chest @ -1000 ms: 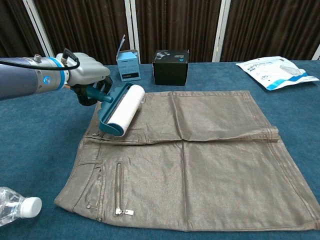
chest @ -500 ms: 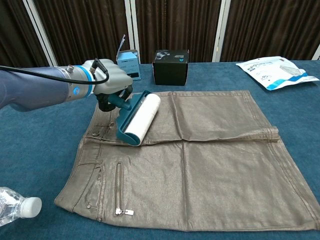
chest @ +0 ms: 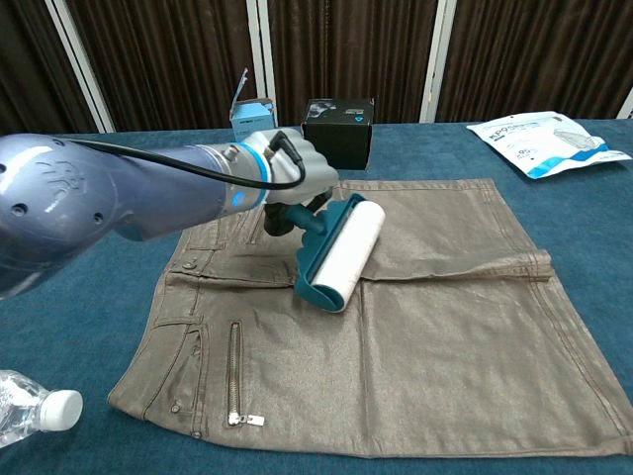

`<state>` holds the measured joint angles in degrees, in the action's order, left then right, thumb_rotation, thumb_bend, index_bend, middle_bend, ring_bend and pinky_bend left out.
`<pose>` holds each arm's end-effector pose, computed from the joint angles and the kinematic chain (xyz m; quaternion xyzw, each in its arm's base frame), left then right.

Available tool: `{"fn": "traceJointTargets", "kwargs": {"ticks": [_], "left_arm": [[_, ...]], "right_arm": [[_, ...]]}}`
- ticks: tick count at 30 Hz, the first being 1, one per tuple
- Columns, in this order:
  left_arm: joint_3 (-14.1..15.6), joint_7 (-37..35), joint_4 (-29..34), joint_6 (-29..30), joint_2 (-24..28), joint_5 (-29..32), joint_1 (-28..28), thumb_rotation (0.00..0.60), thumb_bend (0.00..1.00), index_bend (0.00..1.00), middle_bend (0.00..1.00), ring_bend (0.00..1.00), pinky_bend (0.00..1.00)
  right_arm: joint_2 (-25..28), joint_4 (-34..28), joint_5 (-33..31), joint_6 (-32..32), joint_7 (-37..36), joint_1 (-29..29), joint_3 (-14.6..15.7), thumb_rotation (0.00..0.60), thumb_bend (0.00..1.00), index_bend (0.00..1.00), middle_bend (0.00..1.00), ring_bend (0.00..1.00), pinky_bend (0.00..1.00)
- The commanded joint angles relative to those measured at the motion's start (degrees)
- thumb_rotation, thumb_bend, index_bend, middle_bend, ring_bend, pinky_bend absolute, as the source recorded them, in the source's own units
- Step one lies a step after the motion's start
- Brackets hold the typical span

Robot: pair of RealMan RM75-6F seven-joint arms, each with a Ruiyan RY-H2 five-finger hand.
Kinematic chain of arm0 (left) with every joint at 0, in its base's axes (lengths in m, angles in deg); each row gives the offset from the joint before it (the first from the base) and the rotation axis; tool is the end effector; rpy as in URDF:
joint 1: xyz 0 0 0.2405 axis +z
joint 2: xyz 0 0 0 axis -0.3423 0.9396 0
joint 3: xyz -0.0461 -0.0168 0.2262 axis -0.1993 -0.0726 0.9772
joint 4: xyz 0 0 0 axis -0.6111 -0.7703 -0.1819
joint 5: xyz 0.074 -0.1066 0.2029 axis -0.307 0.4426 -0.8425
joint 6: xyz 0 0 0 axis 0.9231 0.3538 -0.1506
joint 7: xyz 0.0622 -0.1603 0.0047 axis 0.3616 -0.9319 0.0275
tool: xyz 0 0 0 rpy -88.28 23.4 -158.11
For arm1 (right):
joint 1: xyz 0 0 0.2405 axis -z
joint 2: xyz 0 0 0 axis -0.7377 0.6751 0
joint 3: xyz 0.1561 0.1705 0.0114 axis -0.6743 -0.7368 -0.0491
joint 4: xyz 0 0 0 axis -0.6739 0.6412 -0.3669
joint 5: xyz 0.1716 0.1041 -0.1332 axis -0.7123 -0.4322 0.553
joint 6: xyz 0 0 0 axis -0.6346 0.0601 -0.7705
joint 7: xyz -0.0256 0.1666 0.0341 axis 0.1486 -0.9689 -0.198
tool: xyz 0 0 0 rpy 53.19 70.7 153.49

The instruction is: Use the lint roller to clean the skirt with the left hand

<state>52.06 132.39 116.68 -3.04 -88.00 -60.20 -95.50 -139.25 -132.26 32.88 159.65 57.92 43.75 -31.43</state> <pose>0.0015 0.3712 -0.1328 -0.8744 -0.0783 -0.1452 0.4564 -0.3394 -0.2304 0.2164 0.5107 -0.3980 0.3800 0.6606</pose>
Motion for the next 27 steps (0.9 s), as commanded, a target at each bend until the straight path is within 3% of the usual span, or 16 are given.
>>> {"fn": "traceJointTargets", "kwargs": {"ticks": [1, 14, 27], "left_arm": [[-0.6, 1.7, -1.1, 0.5, -2.3, 1.8, -2.2, 0.600, 0.80, 0.68, 0.50, 0.43, 0.46], [-1.2, 4.3, -2.9, 1.6, -6.9, 4.4, -6.6, 0.600, 0.80, 0.68, 0.50, 0.43, 0.46], [3.5, 3.1, -0.6, 3.1, -0.8, 5.4, -3.1, 0.600, 0.80, 0.68, 0.50, 0.43, 0.46]], "right_arm": [[0.1, 0.1, 0.0, 0.0, -0.2, 0.0, 0.0, 0.600, 0.00, 0.00, 0.00, 0.00, 0.00], [0.2, 0.4, -0.3, 0.1, -0.8, 0.3, -0.1, 0.600, 0.00, 0.00, 0.00, 0.00, 0.00], [0.2, 0.2, -0.2, 0.5, -0.2, 0.4, -0.2, 0.600, 0.00, 0.00, 0.00, 0.00, 0.00]]}}
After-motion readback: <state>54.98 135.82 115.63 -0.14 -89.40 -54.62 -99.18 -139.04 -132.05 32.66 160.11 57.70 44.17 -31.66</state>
